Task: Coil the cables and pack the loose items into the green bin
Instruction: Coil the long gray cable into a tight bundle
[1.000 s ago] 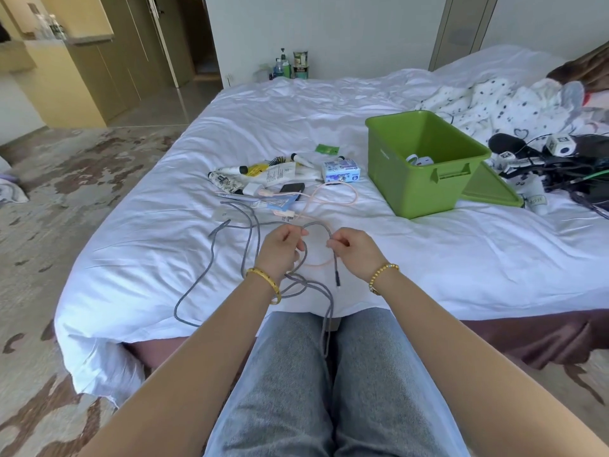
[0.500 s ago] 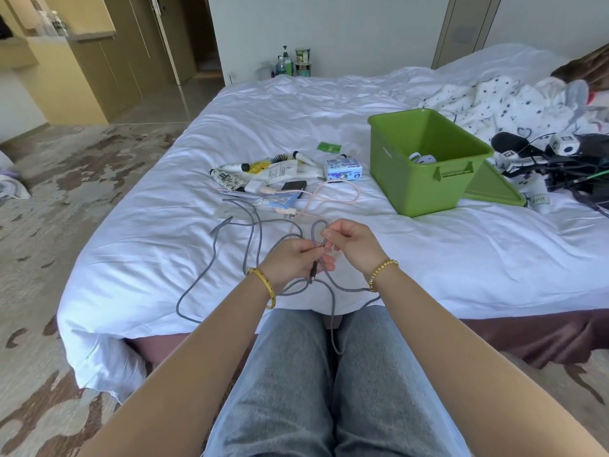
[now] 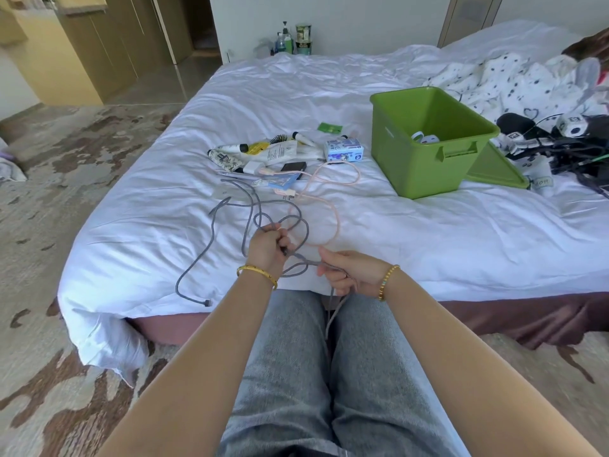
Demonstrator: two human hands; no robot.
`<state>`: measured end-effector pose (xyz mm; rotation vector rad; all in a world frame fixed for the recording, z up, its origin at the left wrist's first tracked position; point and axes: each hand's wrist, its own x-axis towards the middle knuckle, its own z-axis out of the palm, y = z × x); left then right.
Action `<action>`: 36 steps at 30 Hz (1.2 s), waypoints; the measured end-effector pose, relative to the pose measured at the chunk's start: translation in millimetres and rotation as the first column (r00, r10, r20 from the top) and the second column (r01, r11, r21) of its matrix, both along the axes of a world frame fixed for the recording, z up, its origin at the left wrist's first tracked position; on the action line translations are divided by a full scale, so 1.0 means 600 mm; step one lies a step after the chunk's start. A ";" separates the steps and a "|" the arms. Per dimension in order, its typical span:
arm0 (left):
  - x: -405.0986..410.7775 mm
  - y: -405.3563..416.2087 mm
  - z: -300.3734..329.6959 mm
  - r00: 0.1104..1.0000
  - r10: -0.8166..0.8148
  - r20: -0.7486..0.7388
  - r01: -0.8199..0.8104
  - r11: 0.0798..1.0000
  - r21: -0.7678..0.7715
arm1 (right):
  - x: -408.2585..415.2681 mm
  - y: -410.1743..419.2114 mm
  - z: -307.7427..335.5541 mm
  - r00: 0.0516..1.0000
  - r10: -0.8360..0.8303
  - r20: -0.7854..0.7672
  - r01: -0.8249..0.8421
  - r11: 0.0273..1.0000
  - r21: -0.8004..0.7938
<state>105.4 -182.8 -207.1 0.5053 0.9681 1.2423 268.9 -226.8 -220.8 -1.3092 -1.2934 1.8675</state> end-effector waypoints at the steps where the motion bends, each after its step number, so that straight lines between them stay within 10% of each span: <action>1: -0.006 -0.002 -0.001 0.998 -0.051 -0.028 0.051 0.999 0.008 | 0.006 -0.007 0.000 0.998 0.059 -0.008 -0.059 0.998 -0.014; 7: -0.022 -0.044 -0.033 0.735 -0.498 -0.461 0.561 0.828 0.000 | 0.049 -0.022 0.018 0.970 -0.078 -0.230 0.073 0.997 -0.030; 14: 0.017 -0.100 -0.074 0.499 -0.618 -0.608 0.737 0.672 -0.078 | 0.031 -0.034 -0.048 0.891 -0.344 -0.295 0.339 0.938 -0.070; 21: 0.020 -0.115 -0.107 0.659 -0.633 -0.406 0.663 0.744 -0.084 | 0.018 -0.069 -0.099 0.791 -0.380 -0.479 0.344 0.924 -0.166; 31: 0.024 -0.143 -0.110 0.653 -0.713 -0.255 0.725 0.686 -0.062 | -0.008 -0.059 -0.071 0.838 -0.543 -0.044 0.541 0.818 0.194; 36: 0.025 -0.149 -0.107 0.876 -0.478 -0.064 0.478 0.878 -0.015 | -0.016 -0.083 -0.086 0.831 -0.551 0.075 0.511 0.810 0.289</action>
